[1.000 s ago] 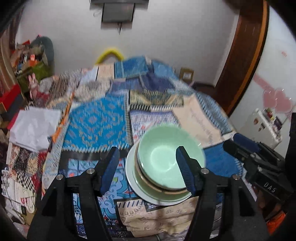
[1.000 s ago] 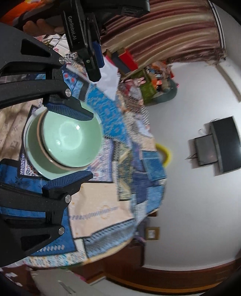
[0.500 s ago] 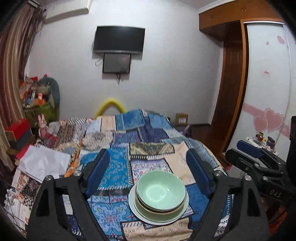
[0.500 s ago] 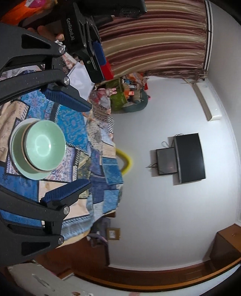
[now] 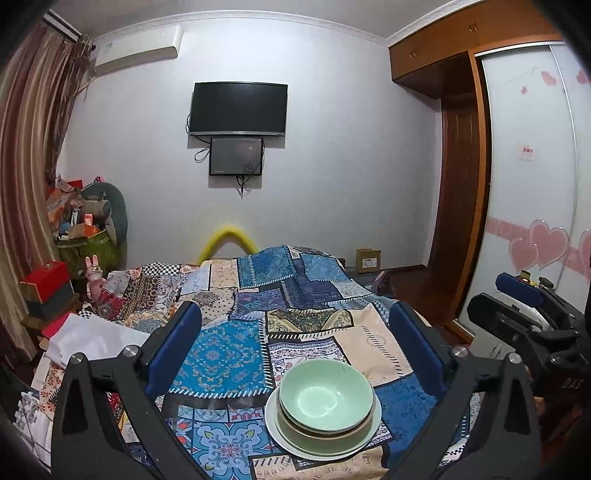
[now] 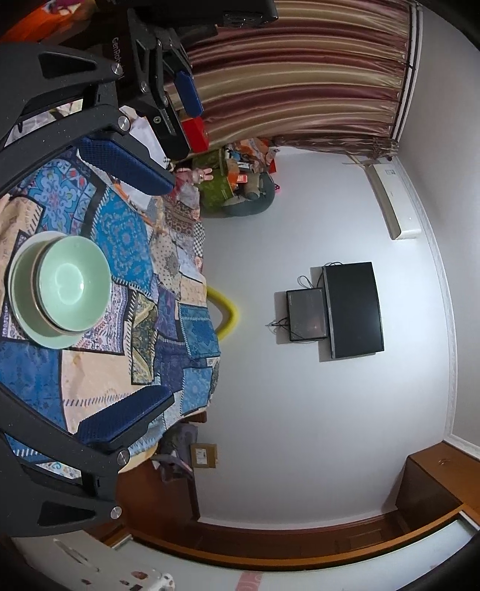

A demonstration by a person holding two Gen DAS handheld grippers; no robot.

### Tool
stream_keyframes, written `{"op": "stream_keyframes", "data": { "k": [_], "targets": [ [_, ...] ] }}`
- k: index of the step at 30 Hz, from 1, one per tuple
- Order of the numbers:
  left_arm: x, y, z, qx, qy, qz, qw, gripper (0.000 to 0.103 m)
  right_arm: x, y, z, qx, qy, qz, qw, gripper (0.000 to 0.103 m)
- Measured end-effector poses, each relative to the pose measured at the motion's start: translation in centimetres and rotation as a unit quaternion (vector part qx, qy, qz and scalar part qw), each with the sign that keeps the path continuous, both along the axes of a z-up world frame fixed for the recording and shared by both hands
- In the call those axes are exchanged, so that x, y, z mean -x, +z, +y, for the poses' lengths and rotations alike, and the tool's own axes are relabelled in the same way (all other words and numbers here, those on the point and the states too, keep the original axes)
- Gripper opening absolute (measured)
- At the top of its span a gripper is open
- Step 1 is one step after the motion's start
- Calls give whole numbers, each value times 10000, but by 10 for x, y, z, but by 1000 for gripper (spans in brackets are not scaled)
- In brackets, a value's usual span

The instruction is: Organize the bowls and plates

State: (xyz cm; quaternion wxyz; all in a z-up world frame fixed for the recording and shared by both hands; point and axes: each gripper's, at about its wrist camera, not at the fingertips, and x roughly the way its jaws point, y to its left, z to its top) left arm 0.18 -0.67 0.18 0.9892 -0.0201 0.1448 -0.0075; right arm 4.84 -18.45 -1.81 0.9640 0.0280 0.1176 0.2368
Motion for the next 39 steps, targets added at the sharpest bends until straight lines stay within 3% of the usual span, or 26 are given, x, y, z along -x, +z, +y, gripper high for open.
{"op": "stream_keyframes", "data": {
  "k": [39],
  "targets": [
    [3, -1, -1, 11, -29, -62, 10000, 103, 3, 1, -1, 13, 5, -64, 10000, 103]
  ]
}}
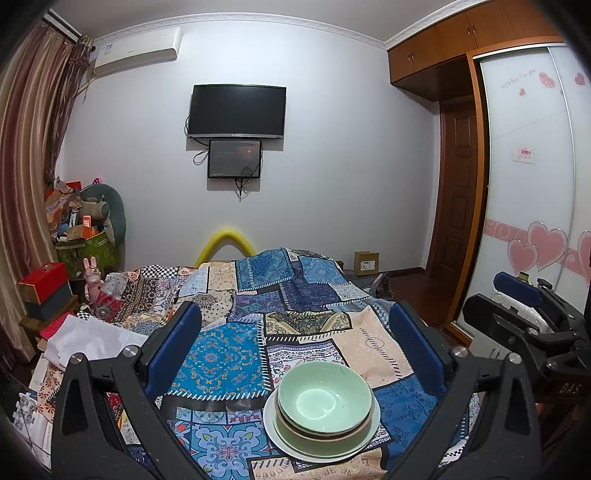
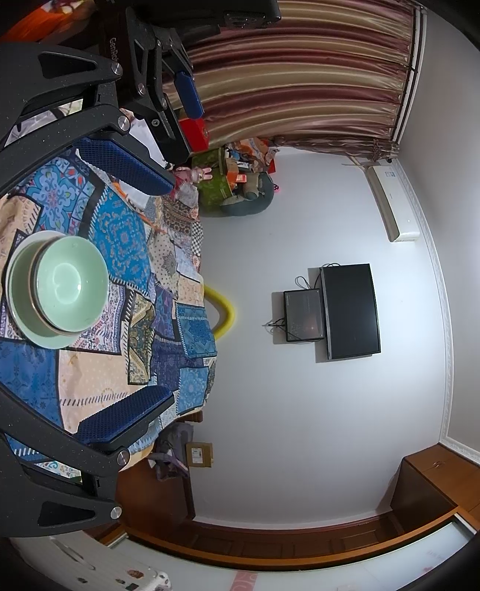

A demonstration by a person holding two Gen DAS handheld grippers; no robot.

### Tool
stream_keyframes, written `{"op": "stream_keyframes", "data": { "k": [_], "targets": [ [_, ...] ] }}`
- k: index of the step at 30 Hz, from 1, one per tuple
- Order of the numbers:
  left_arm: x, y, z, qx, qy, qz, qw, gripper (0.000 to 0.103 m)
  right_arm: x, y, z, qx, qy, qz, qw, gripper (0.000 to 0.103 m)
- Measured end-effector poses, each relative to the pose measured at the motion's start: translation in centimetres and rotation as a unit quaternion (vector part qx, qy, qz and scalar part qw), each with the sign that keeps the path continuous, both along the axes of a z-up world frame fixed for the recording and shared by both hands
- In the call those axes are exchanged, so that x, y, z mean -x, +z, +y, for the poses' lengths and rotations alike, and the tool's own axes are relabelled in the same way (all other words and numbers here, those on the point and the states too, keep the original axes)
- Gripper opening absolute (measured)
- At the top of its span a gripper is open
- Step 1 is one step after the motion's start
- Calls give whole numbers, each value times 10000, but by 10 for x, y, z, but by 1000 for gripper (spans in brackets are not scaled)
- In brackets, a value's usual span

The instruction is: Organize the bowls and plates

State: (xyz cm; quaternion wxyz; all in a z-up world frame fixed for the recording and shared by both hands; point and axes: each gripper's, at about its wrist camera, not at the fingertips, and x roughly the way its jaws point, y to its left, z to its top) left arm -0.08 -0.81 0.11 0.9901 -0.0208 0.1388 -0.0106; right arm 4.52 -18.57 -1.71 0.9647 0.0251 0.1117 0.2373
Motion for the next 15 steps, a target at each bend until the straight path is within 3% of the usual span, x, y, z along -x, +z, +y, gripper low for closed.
{"op": "stream_keyframes", "data": {
  "k": [15],
  "targets": [
    [2, 1, 0, 7, -32, -26, 10000, 103, 1, 1, 1, 7, 10, 1, 10000, 103]
  ]
}}
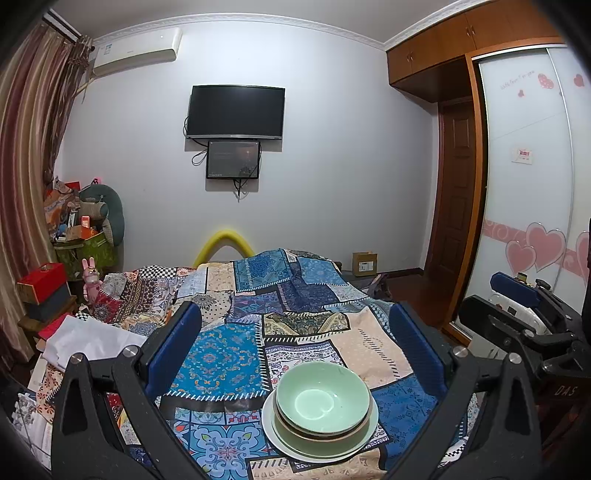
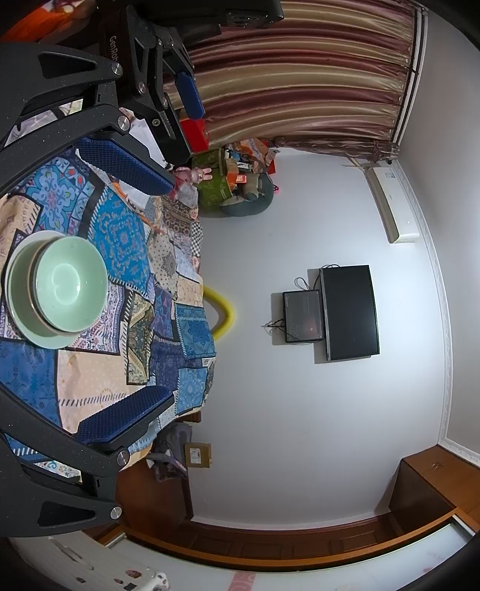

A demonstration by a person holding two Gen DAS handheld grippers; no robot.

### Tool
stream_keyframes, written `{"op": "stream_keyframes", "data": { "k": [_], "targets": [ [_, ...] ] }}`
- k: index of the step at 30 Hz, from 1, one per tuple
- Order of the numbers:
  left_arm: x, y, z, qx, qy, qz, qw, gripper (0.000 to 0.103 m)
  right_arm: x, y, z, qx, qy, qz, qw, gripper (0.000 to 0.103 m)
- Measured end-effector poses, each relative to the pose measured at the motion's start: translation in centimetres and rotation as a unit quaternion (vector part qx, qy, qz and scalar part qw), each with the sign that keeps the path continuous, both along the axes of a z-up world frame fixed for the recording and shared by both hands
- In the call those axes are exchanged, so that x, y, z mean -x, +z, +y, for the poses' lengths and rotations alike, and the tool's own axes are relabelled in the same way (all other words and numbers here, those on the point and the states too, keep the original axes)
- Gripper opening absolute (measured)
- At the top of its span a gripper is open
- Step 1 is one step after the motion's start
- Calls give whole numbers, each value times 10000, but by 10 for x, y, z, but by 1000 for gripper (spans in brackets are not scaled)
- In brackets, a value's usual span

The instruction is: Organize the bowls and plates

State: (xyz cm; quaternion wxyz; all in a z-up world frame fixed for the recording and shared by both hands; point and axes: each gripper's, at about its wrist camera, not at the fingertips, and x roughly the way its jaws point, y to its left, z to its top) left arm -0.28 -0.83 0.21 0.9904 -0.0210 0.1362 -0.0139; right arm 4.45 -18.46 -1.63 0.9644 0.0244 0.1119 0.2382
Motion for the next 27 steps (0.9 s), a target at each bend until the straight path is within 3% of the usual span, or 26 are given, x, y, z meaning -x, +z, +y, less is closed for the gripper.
{"op": "stream_keyframes", "data": {
  "k": [27],
  "targets": [
    [-3, -1, 2, 28, -196, 39, 9998, 103, -5, -1, -1, 8, -8, 104, 9999, 103]
  ]
}}
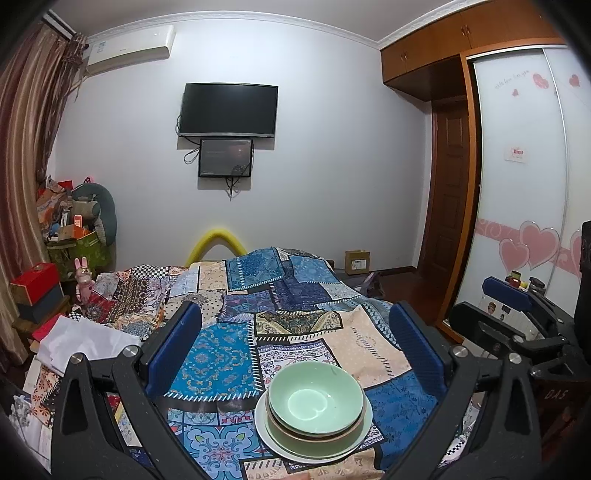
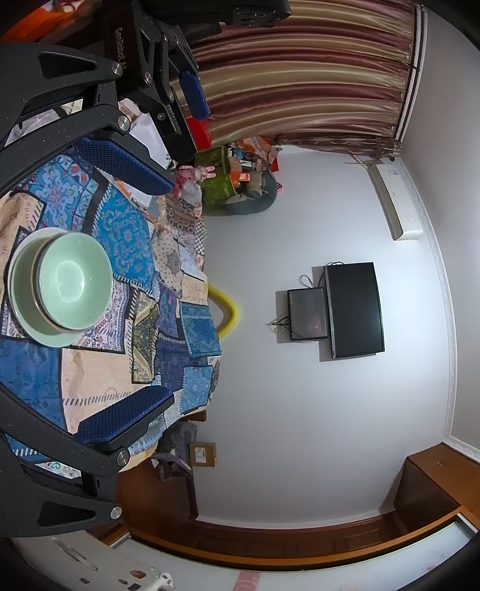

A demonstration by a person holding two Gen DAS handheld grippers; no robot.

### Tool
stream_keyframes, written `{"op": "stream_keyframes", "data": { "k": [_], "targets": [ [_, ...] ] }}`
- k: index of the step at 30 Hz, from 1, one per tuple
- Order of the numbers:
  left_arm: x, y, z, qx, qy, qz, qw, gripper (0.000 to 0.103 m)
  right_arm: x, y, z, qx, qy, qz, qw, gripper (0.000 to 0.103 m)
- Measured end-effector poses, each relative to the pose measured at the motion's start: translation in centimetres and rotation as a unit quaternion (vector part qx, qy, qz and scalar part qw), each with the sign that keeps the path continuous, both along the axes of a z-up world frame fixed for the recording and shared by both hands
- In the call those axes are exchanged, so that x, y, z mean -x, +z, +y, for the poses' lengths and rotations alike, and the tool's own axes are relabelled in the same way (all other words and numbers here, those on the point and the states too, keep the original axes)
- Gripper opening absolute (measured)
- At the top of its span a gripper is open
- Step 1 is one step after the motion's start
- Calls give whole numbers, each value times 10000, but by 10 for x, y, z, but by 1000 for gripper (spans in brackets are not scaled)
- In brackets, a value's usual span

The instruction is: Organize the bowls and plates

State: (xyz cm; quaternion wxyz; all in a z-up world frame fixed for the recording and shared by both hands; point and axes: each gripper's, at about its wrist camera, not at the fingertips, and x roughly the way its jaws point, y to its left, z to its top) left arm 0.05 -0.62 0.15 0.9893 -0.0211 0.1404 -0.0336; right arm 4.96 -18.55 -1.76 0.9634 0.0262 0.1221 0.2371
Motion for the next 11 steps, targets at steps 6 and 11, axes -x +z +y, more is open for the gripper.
{"op": "stream_keyframes", "data": {
  "k": [6, 11],
  "targets": [
    [-1, -1, -1, -14, -34, 15, 10000, 103, -1, -1, 0, 6, 0, 27, 10000, 103],
    [-2, -1, 2, 66, -37, 43, 10000, 103, -3, -3, -1, 19, -7, 42, 10000, 103]
  ]
}}
